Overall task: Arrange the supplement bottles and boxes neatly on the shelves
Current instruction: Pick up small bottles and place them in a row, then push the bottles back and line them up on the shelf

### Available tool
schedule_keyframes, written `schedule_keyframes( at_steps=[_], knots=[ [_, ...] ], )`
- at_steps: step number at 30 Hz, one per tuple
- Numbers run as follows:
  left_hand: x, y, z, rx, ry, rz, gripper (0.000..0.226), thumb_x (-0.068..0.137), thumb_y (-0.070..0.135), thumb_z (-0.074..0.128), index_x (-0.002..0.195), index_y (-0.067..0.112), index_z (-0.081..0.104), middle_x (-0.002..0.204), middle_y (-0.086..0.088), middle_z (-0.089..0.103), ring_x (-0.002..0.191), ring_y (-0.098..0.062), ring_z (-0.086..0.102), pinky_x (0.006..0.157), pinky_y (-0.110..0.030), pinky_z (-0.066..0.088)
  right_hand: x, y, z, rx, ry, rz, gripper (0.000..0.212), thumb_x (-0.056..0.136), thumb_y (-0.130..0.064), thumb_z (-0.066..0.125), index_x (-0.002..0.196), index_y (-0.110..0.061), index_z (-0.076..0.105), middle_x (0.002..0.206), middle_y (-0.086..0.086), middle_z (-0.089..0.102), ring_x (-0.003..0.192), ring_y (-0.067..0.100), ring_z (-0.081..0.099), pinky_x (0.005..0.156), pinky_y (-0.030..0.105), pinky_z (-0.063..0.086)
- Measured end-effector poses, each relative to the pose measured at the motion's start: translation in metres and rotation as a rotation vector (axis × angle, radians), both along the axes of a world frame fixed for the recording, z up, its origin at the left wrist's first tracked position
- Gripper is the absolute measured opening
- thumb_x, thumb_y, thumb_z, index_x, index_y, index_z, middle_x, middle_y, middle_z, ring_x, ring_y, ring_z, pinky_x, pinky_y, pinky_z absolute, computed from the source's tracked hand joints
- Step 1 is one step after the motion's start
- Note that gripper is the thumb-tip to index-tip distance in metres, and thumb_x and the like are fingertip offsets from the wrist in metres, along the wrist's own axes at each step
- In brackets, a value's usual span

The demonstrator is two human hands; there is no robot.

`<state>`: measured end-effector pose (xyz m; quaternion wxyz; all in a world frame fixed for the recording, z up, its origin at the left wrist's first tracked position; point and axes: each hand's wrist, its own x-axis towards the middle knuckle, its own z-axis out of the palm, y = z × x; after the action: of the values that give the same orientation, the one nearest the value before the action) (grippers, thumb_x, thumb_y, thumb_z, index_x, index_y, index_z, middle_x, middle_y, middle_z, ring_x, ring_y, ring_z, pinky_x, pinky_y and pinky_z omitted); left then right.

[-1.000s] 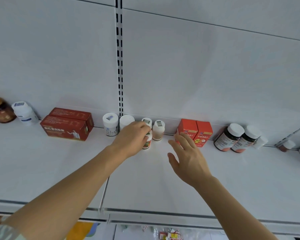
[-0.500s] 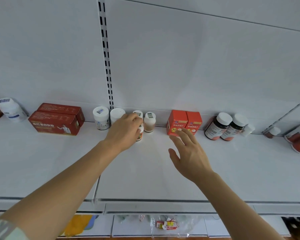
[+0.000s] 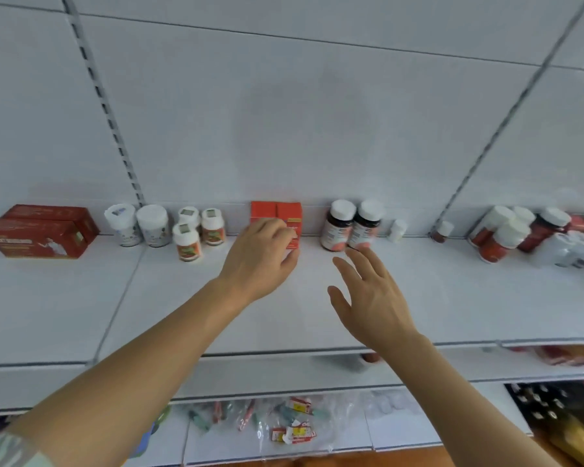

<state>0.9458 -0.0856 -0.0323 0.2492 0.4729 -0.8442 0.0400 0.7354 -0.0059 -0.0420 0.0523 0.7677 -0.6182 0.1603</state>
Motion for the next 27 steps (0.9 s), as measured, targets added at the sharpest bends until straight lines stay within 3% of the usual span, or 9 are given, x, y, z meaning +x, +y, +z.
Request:
schedule_keyframes(
  at_steps=[8,14,27],
  knots=[
    [-0.174,0.063,-0.007,0.02,0.018,-0.086,0.042,0.092,0.036,0.057,0.124,0.008,0.061,0.124,-0.01,0.062,0.116,-0.029,0.054,0.099,-0.041,0.045,-0.175,0.075,0.005,0.069,0.061,-0.201,0.059,0.099,-0.046,0.04,0.148,-0.014,0.036,0.156,0.01,0.031,0.149,0.029,0.014,0.121,0.042,0.02],
    [-0.284,0.077,-0.002,0.076,0.026,-0.206,0.043,0.096,0.036,0.053,0.129,0.009,0.06,0.133,-0.008,0.058,0.126,-0.026,0.049,0.107,-0.039,0.039,-0.273,0.11,0.011,0.091,0.071,-0.328,0.06,0.099,-0.049,0.038,0.15,-0.017,0.032,0.158,0.008,0.028,0.149,0.026,0.011,0.121,0.039,0.016],
    [-0.492,0.015,-0.004,0.142,0.088,-0.369,0.04,0.096,0.039,0.05,0.125,0.014,0.06,0.126,-0.001,0.061,0.114,-0.022,0.055,0.091,-0.035,0.048,-0.442,0.073,0.015,0.175,0.076,-0.487,0.061,0.1,-0.05,0.036,0.152,-0.02,0.025,0.159,0.004,0.023,0.15,0.025,0.007,0.12,0.04,0.019]
  ],
)
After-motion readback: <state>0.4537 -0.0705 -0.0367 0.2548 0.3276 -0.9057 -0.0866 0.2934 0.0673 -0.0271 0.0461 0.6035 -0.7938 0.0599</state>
